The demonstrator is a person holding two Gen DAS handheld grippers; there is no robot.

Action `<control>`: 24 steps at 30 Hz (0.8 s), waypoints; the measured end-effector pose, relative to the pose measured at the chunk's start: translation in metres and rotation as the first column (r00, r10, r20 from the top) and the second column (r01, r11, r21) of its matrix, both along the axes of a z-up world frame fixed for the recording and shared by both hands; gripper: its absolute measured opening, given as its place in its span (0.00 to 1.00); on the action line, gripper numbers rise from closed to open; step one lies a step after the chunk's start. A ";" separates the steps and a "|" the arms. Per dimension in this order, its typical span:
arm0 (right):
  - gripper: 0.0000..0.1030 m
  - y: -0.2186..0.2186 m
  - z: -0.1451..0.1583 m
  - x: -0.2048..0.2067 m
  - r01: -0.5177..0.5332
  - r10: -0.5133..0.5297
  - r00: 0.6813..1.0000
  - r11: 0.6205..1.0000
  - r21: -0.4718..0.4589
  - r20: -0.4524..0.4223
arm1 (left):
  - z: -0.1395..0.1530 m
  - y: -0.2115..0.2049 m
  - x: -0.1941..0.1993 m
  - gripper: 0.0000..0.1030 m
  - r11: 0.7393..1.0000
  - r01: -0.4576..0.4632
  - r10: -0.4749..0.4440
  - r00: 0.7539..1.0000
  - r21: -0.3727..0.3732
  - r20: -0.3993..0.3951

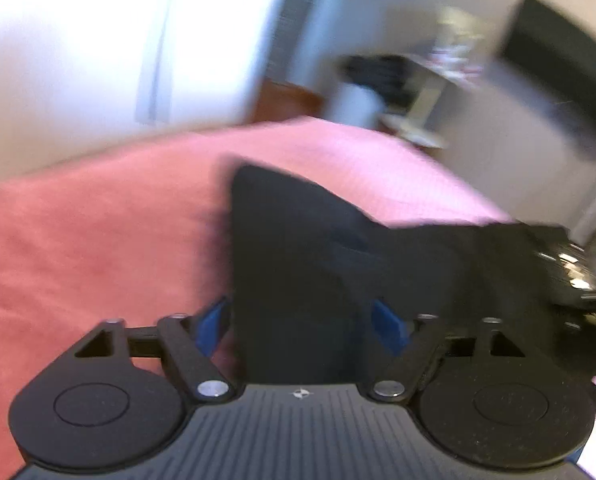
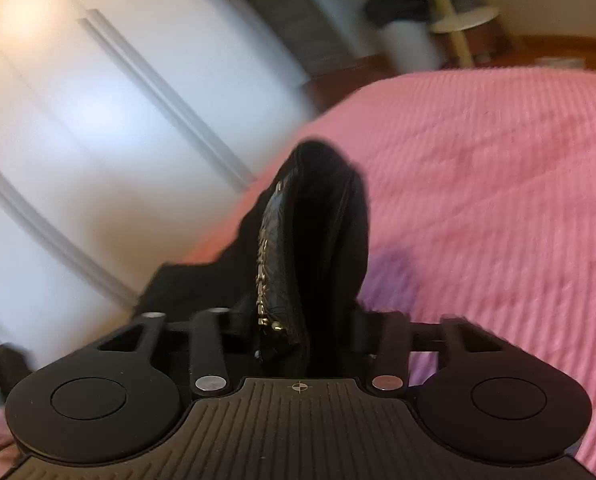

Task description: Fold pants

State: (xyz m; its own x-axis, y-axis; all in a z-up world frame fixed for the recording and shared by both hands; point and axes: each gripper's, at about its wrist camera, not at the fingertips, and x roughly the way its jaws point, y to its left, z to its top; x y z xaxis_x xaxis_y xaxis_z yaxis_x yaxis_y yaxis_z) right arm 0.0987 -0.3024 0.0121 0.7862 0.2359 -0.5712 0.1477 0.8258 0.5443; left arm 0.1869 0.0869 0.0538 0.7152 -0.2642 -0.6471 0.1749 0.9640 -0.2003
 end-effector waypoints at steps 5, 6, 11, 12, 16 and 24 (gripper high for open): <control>0.64 0.003 -0.003 -0.011 0.090 -0.088 0.996 0.985 -0.145 0.021 | 0.000 0.008 -0.006 0.96 0.992 -0.104 0.099 0.993 0.070 0.063; 0.61 0.013 -0.005 -0.009 0.072 -0.069 0.997 0.979 -0.189 0.023 | 0.000 0.006 -0.004 0.96 0.992 -0.111 0.108 0.992 0.060 0.060; 0.47 0.064 -0.015 0.023 -0.036 0.053 0.998 0.939 -0.341 0.040 | -0.006 -0.025 0.020 0.96 0.993 -0.089 0.083 0.994 0.081 0.072; 0.44 0.074 -0.015 0.033 -0.041 0.063 0.997 0.932 -0.361 0.047 | -0.011 -0.034 0.027 0.96 0.990 -0.082 0.074 0.994 0.112 0.078; 0.38 0.099 -0.024 0.073 -0.061 0.081 0.996 0.888 -0.455 0.025 | -0.034 -0.052 0.056 0.96 0.965 -0.088 0.079 0.996 0.246 0.045; 0.36 0.116 -0.079 0.109 -0.167 0.166 0.984 0.744 -0.647 -0.063 | -0.081 -0.029 0.087 0.97 0.986 -0.133 0.142 0.985 0.096 -0.101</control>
State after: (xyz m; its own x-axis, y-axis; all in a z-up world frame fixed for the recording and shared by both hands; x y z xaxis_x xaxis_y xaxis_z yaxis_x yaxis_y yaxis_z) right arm 0.2076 -0.1859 -0.0666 0.7692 -0.0638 -0.6358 -0.0253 0.9912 -0.1302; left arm 0.2734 0.0583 -0.0275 0.6657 -0.1063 -0.7386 0.0217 0.9921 -0.1233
